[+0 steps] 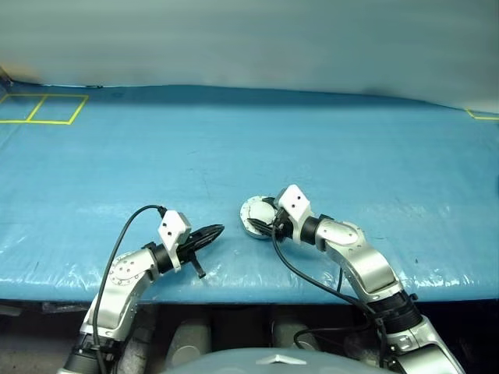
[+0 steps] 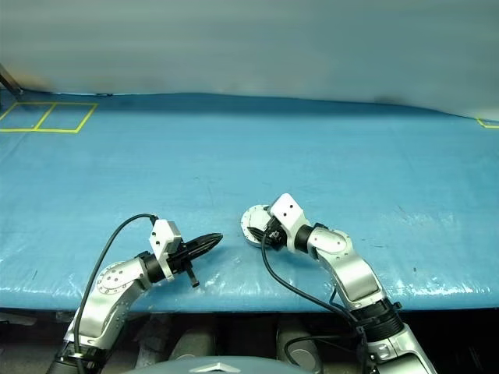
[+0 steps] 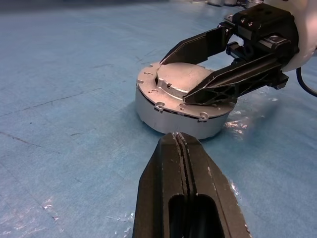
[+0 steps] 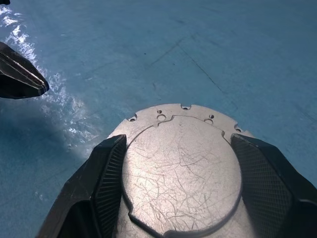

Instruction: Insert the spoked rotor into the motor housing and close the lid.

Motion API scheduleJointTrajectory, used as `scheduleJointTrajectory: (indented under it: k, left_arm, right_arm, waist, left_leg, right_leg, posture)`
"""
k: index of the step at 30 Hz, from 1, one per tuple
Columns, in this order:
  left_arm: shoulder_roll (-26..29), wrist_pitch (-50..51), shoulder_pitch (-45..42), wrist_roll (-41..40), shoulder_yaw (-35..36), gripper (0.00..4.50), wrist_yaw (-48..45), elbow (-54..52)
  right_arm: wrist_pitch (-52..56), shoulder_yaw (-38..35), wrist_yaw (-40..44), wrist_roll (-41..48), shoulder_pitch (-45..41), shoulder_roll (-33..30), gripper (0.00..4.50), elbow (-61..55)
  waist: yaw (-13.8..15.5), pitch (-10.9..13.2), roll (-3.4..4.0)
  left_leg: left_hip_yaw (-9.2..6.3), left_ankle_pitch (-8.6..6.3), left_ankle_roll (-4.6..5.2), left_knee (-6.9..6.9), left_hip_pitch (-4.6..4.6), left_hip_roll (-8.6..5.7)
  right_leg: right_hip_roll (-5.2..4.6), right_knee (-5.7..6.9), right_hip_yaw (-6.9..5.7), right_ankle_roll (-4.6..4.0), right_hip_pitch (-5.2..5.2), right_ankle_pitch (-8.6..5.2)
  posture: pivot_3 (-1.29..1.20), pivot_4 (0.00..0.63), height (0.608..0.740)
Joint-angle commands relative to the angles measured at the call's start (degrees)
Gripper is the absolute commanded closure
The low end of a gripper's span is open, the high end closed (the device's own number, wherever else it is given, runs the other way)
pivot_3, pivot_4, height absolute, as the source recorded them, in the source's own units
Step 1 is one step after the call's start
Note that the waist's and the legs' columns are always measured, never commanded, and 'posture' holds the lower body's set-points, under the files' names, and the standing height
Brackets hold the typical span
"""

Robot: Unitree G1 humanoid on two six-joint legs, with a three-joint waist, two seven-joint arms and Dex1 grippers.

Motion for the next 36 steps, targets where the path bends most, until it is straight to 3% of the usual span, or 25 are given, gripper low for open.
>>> scheduleJointTrajectory:
  k: [1,5,12,18,23,27,30,33,36]
  left_arm:
    - [-0.4,-1.7,-0.4,0.5,-0.5,4.5,-0.3,0.2]
    - [-0.7,-2.8,-0.8,0.8,-0.7,4.5,-0.6,1.7]
    - [-1.6,-3.3,-1.5,0.5,-0.8,4.5,-1.0,2.8]
    - [-2.3,-1.9,-2.3,0.4,-1.2,4.5,-0.4,1.0]
    - [-2.4,-0.1,-2.5,0.3,-1.4,4.5,0.6,-1.4]
    - [-2.5,1.4,-2.5,0.5,-1.6,4.5,1.5,-3.1]
    - [-2.4,2.6,-2.6,0.2,-1.7,4.5,2.0,-4.6]
    - [-2.3,3.4,-2.8,0.2,-1.7,4.5,2.4,-5.3]
    - [-2.4,4.1,-2.7,0.1,-1.8,4.5,2.9,-6.1]
  right_arm:
    - [5.5,2.1,-1.6,-3.1,2.4,-0.6,1.46,5.4]
    - [5.2,3.4,-0.6,-3.2,3.1,-1.2,1.46,4.4]
    - [12.7,-3.0,-3.5,2.5,3.1,2.5,1.46,1.9]
    - [13.7,-2.4,-4.8,0.0,4.8,0.2,1.46,4.9]
    - [11.9,-5.3,0.8,8.4,8.1,1.9,1.46,-1.5]
    - [8.7,0.3,-4.3,-1.8,7.2,-0.2,1.46,3.1]
    - [8.8,-1.2,-3.7,0.8,7.8,1.1,1.46,2.0]
    - [9.8,-0.9,-7.4,-2.6,6.7,0.7,1.46,4.9]
    - [10.2,-1.8,-4.5,1.2,7.7,0.9,1.46,2.9]
  waist:
    - [0.0,-0.1,-0.09]
    - [0.0,-0.1,-0.14]
    - [0.0,-0.2,-0.2]
    - [0.2,-0.2,-0.3]
    - [0.9,-0.3,-0.38]
    - [0.4,-0.4,-0.46]
    - [0.1,-0.5,-0.59]
    - [0.1,-0.5,-0.6]
    - [0.1,-0.4,-0.63]
  left_leg:
    - [0.0,0.0,0.0,0.0,0.07,0.0]
    - [0.02,0.0,0.0,-0.02,0.3,0.0]
    - [0.02,0.0,0.0,-0.08,0.33,0.05]
    - [0.0,-0.01,0.01,-0.17,0.31,-0.04]
    - [-0.12,-0.02,0.02,-0.21,0.29,-0.12]
    - [-0.11,-0.07,0.06,-0.37,0.17,-0.12]
    - [-0.12,-0.07,0.05,-0.48,0.24,-0.07]
    - [-0.12,-0.07,0.05,-0.48,0.33,-0.07]
    - [-0.11,-0.07,0.04,-0.48,0.66,0.0]
  right_leg:
    - [0.0,0.0,0.0,0.0,-0.01,0.0]
    - [-0.01,-0.02,0.03,0.09,0.07,-0.12]
    - [0.02,-0.01,0.04,0.14,0.18,-0.12]
    - [-0.08,-0.18,0.04,0.14,0.11,-0.13]
    - [-0.13,-0.24,0.03,0.18,0.16,-0.19]
    - [-0.13,-0.23,0.03,0.17,0.14,-0.09]
    - [-0.11,-0.23,0.01,0.11,0.22,-0.09]
    - [-0.1,-0.24,0.01,0.15,0.21,-0.15]
    - [-0.12,-0.25,0.04,0.0,0.31,-0.5]
  posture:
    - [0.0,0.15,0.74]
    - [0.0,0.15,0.74]
    - [0.0,0.15,0.74]
    - [0.0,0.15,0.74]
    - [0.0,0.15,0.74]
    - [0.0,0.15,0.74]
    - [0.0,0.15,0.74]
    - [0.0,0.15,0.74]
    - [0.0,0.15,0.74]
